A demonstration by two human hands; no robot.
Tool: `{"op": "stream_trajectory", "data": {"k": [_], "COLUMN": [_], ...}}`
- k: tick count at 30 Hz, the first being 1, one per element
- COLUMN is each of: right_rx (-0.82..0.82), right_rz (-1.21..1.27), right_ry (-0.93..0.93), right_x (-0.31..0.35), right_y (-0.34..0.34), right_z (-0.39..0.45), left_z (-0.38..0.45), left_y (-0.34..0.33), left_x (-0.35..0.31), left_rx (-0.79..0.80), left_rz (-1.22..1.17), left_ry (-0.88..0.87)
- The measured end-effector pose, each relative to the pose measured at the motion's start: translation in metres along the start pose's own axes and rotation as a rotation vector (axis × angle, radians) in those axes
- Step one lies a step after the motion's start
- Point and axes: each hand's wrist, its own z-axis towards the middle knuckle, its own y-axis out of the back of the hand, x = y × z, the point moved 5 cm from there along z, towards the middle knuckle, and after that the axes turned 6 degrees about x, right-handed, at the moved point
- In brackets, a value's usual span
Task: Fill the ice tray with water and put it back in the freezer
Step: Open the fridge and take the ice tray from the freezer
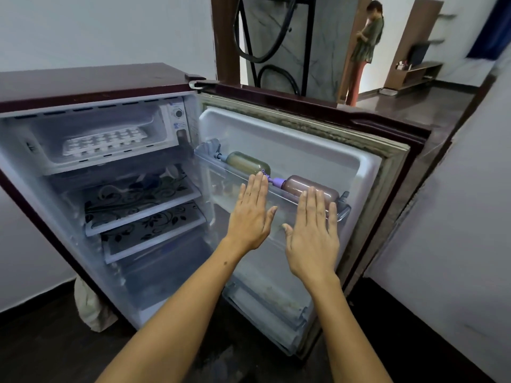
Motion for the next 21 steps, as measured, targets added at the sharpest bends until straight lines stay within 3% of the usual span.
{"op": "stream_trajectory", "data": {"k": [12,21], "right_rx": [0.013,0.033], "right_rz": [0.007,0.040], "right_ry": [0.016,-0.011], "right_x": [-0.066,-0.077], "right_y": [-0.027,-0.035], "right_z": [0.048,0.065], "left_z": [0.040,0.053], "left_y": [-0.028,-0.032], "left_x": [-0.032,-0.036], "left_rx": [0.044,0.091], "left_rz": [0.039,0.067], "left_ry": [0.040,0.038]}}
